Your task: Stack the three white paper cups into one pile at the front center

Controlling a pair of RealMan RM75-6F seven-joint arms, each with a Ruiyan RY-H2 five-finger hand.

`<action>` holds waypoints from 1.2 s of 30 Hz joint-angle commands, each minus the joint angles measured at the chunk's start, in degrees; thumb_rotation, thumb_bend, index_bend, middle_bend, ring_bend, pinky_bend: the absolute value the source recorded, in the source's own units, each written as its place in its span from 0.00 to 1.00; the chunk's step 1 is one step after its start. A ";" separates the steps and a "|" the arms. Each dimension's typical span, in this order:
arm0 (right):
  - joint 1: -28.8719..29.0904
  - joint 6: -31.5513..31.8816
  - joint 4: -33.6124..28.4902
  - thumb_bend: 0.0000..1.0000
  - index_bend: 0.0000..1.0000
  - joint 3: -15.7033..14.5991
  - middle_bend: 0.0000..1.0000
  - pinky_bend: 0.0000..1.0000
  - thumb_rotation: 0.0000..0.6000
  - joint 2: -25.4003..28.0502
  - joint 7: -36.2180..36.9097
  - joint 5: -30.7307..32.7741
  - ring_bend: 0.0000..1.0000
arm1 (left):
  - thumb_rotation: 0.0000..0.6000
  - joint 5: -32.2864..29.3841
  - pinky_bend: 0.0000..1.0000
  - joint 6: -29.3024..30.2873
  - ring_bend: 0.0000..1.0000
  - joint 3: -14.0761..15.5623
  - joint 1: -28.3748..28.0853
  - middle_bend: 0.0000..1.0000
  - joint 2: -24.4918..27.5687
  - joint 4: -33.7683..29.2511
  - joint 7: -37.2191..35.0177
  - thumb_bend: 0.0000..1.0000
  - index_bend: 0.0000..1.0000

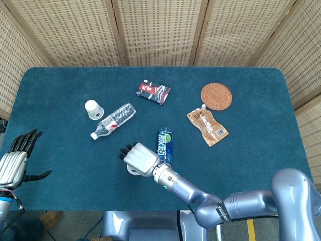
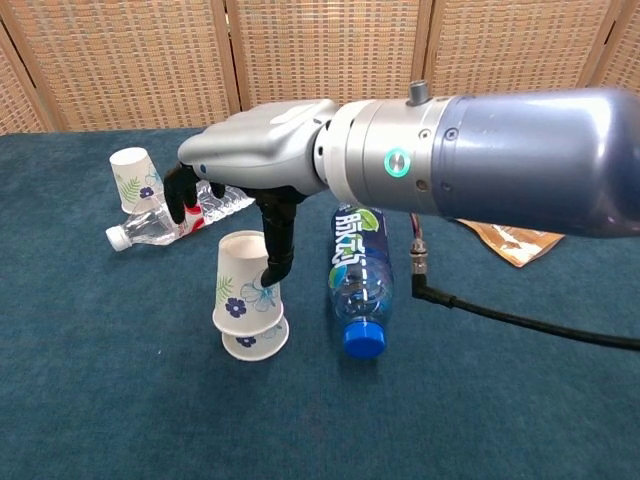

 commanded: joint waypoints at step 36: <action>-36.58 26.78 19.12 0.00 0.00 -18.77 0.00 0.00 1.00 21.45 42.83 -29.66 0.00 | 1.00 -5.29 0.00 -9.48 0.00 -8.37 -11.42 0.00 -2.17 6.70 4.40 0.00 0.00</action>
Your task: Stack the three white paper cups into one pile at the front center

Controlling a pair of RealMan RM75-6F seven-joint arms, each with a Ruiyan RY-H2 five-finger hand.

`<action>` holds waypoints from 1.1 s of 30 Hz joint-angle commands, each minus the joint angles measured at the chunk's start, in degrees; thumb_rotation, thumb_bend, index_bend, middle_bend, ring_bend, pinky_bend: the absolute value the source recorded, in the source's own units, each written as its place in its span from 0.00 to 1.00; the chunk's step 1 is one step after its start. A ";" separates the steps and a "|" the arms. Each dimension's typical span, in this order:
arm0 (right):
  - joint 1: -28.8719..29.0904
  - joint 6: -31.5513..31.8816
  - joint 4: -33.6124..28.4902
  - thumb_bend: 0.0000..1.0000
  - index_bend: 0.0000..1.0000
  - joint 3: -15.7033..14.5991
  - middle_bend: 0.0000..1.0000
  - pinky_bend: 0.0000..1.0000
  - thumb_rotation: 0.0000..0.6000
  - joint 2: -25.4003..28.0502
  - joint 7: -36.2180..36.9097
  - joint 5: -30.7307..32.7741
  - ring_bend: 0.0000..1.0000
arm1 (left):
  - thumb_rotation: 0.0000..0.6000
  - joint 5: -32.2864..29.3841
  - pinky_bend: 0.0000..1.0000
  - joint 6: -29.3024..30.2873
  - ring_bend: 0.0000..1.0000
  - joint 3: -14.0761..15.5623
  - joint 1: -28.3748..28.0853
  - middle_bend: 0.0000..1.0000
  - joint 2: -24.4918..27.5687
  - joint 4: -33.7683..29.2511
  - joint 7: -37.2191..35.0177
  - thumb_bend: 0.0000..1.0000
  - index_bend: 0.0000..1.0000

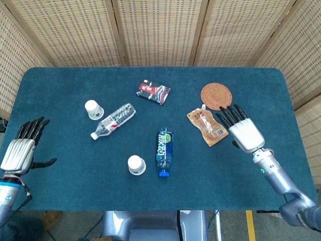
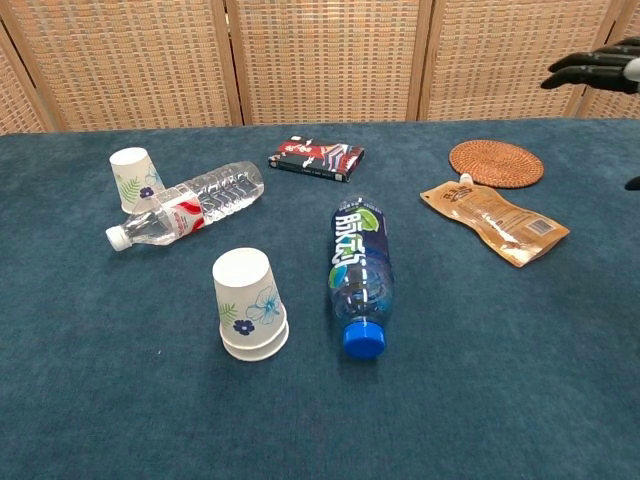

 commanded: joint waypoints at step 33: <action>-21.08 8.29 -11.24 0.00 0.01 4.41 0.00 0.00 1.00 2.31 -1.16 2.55 0.00 | 1.00 -13.50 0.12 -52.30 0.08 -7.03 -39.44 0.08 -34.38 69.54 -12.96 0.15 0.20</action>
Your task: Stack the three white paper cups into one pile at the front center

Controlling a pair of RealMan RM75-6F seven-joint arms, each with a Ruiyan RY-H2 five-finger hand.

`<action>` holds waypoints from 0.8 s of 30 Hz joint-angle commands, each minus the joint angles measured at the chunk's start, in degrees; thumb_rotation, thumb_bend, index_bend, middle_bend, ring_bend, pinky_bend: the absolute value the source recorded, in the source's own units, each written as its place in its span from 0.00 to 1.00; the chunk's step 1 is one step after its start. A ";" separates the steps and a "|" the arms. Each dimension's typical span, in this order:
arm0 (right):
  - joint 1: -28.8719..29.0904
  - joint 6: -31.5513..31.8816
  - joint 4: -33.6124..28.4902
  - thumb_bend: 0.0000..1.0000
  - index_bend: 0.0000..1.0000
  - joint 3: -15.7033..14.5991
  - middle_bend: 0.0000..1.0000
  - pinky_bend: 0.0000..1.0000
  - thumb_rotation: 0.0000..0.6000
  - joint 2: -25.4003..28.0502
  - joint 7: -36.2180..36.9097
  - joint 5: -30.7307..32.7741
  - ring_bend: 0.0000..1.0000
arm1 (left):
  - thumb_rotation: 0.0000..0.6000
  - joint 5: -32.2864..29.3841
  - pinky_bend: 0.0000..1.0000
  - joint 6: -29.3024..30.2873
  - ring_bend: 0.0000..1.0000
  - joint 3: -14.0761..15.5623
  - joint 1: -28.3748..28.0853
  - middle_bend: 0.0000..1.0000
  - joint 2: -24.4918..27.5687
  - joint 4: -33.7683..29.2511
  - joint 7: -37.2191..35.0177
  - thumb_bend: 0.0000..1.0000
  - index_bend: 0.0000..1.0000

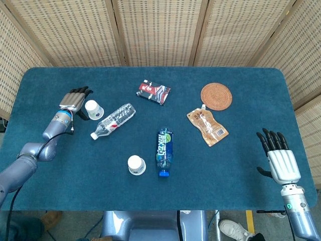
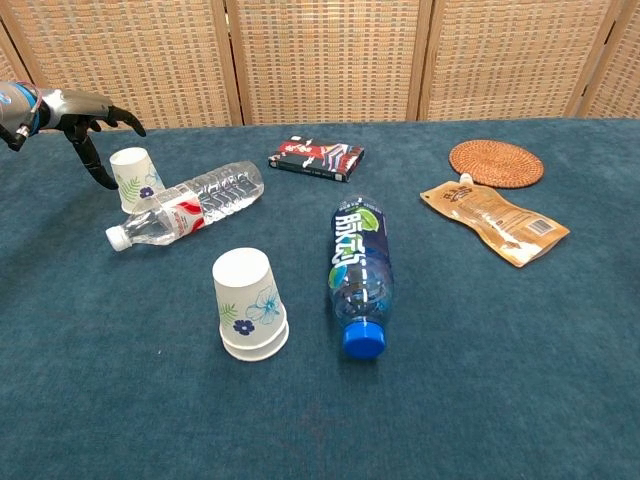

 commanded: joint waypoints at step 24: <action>-2.02 -2.06 0.39 0.00 0.01 3.31 0.00 0.00 1.00 -0.26 0.12 -1.54 0.00 | 1.00 9.72 0.44 2.34 0.43 1.47 -2.00 0.39 -6.00 11.01 -13.99 0.27 0.55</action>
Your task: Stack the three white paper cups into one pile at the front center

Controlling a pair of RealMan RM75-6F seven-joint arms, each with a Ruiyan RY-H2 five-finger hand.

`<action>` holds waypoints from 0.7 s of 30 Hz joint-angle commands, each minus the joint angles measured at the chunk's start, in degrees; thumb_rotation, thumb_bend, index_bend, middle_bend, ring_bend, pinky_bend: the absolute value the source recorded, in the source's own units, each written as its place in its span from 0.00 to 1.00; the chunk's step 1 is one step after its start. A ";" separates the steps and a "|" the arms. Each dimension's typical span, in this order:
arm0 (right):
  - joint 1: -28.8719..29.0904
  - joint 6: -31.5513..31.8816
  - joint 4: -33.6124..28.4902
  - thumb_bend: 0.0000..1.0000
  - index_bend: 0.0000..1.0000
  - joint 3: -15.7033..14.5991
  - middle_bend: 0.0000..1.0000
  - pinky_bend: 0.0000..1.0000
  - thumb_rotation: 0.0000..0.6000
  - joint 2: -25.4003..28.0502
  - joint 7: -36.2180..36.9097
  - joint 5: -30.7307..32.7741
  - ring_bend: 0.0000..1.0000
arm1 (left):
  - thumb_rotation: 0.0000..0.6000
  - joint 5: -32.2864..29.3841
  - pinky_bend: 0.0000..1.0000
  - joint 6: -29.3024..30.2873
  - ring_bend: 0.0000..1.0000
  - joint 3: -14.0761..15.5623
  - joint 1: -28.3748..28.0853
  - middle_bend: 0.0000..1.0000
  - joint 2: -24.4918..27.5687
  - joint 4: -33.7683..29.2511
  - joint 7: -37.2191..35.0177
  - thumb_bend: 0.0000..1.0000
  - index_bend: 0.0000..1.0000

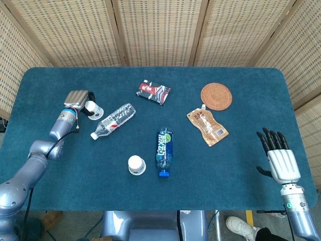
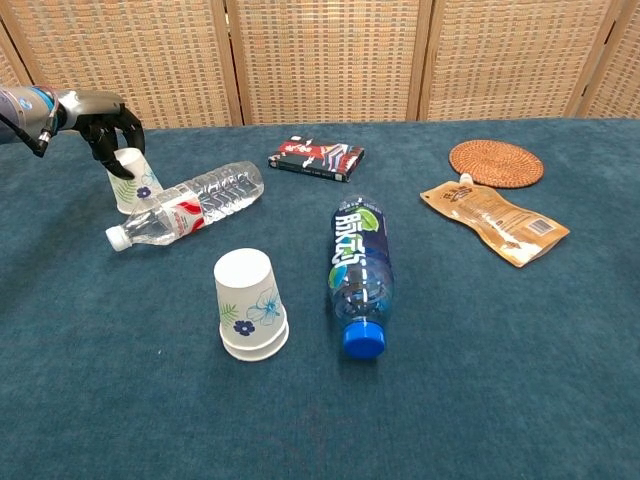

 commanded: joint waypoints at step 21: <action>-1.45 -0.33 -1.61 0.00 0.01 1.43 0.00 0.00 1.00 0.82 0.38 -1.72 0.00 | 1.00 9.74 0.45 22.73 0.44 -1.00 10.31 0.40 39.94 -65.69 1.66 0.31 0.56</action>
